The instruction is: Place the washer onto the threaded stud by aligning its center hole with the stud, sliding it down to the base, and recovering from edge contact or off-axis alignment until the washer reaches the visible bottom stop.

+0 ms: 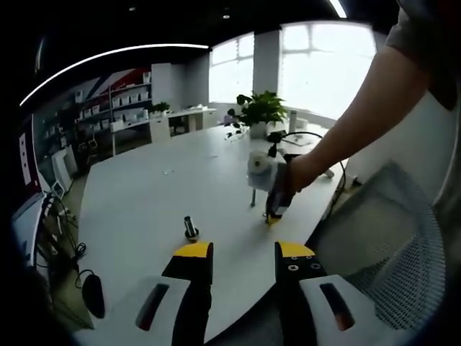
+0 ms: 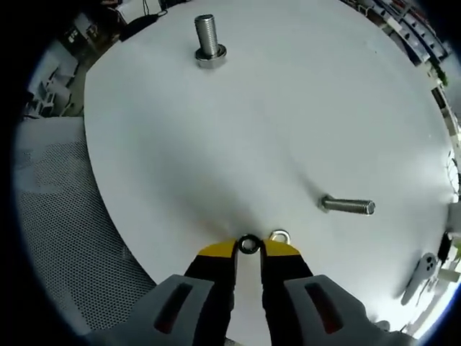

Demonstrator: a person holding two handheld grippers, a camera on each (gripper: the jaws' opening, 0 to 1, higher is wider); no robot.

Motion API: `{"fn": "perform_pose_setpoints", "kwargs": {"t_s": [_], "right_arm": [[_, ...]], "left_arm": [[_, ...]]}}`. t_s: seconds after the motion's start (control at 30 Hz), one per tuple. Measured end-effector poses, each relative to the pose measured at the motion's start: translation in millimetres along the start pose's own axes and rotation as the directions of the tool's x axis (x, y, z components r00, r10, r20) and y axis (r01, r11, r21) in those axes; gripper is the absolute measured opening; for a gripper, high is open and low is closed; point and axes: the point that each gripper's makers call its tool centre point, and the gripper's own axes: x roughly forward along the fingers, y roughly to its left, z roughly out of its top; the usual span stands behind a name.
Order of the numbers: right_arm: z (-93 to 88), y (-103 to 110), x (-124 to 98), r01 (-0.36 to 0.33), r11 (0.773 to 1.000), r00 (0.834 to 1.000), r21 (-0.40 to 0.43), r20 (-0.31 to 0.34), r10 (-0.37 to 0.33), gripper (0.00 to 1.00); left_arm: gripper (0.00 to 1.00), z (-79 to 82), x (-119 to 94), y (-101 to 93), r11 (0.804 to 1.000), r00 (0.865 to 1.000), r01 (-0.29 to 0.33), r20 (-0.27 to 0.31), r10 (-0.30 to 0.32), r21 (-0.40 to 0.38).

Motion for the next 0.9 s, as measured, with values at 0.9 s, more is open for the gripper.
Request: {"fn": "perform_pose_setpoints", "kwargs": {"t_s": [0.9], "right_arm": [[-0.5,-16.7,-27.4,-0.010,0.996,0.992,0.087,0.124,-0.001,0.13]], "left_arm": [[0.32,0.6,-0.7,0.4,1.000,1.000,-0.001,0.003,0.001,-0.004]]}}
